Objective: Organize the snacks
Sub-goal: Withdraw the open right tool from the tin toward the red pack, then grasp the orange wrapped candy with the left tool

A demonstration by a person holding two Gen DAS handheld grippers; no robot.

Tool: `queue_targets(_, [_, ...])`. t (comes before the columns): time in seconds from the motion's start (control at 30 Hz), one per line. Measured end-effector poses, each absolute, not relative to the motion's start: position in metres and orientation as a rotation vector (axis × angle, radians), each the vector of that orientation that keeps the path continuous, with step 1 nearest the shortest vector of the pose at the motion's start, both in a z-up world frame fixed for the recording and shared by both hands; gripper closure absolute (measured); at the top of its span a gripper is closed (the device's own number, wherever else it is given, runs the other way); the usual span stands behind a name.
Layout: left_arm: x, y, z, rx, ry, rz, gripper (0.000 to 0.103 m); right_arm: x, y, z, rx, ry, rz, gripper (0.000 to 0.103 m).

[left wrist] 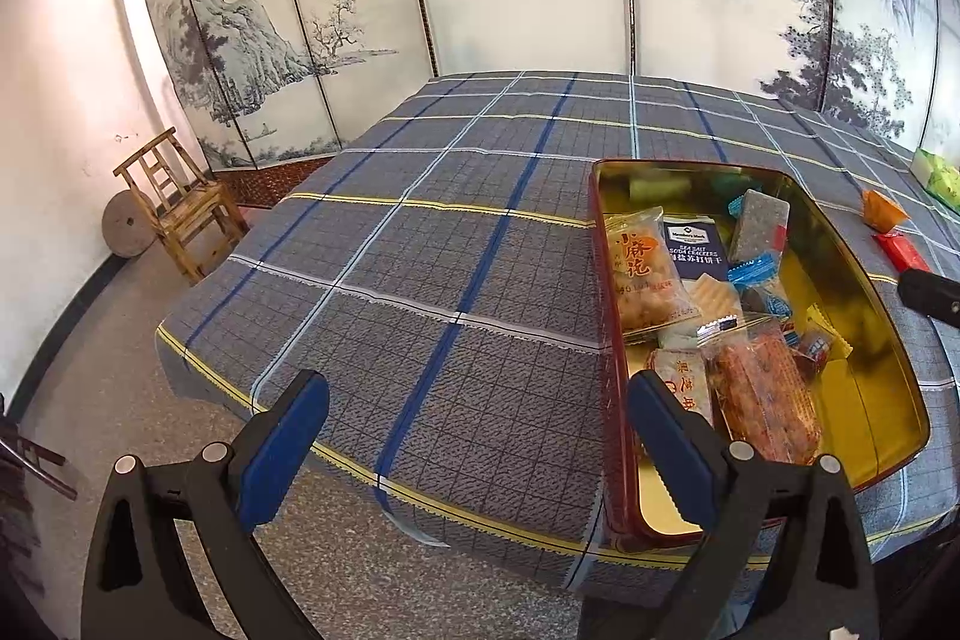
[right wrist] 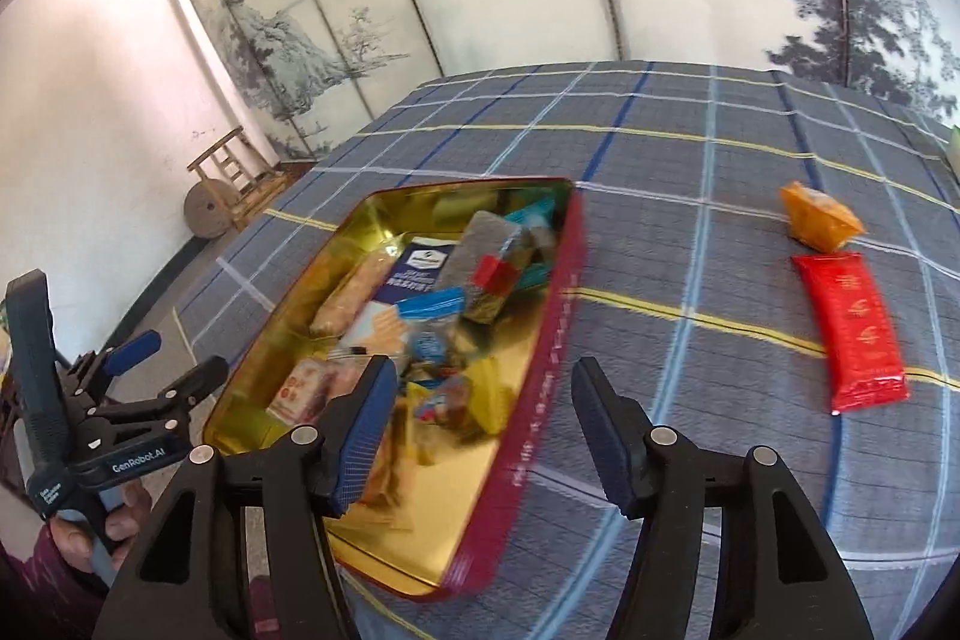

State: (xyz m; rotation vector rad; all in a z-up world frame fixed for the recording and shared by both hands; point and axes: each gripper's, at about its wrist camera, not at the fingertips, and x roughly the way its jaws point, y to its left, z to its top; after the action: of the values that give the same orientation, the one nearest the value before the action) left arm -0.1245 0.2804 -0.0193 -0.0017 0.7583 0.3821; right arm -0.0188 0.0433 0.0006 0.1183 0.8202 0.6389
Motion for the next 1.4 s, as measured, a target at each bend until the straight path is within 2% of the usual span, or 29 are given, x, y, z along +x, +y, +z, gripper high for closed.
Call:
queue_targets(0.23, [-0.123,0.27,-0.014,0.026,0.754,0.379,0.004,-0.009,-0.033,0.004,0.203,0.787,0.49,0.039])
queue_targets(0.43, [-0.117,0.256,-0.008,0.067,0.749,0.369,0.004,-0.002,-0.104,-0.004,0.129,0.767,0.25,0.031])
queue_targets(0.87, [-0.091,0.202,0.005,0.193,0.749,0.29,0.002,0.034,-0.232,-0.051,0.016,0.897,-0.079,0.019])
queue_targets(0.97, [-0.079,0.184,0.009,0.222,0.758,0.244,0.002,0.042,-0.25,-0.061,0.062,0.943,-0.097,0.018])
queue_targets(1.03, [-0.068,0.17,0.011,0.232,0.771,0.208,0.002,0.044,-0.258,-0.06,0.105,0.935,-0.079,0.014])
queue_targets(1.1, [-0.056,0.157,0.014,0.232,0.79,0.163,0.002,0.049,-0.256,-0.063,0.093,0.959,-0.054,0.004])
queue_targets(1.17, [-0.044,0.142,0.017,0.236,0.8,0.126,0.002,0.053,-0.248,-0.066,0.053,0.986,-0.04,0.0])
queue_targets(1.4, [0.015,0.085,0.024,0.212,0.866,-0.061,0.002,0.051,-0.241,-0.067,0.027,0.989,-0.02,0.0])
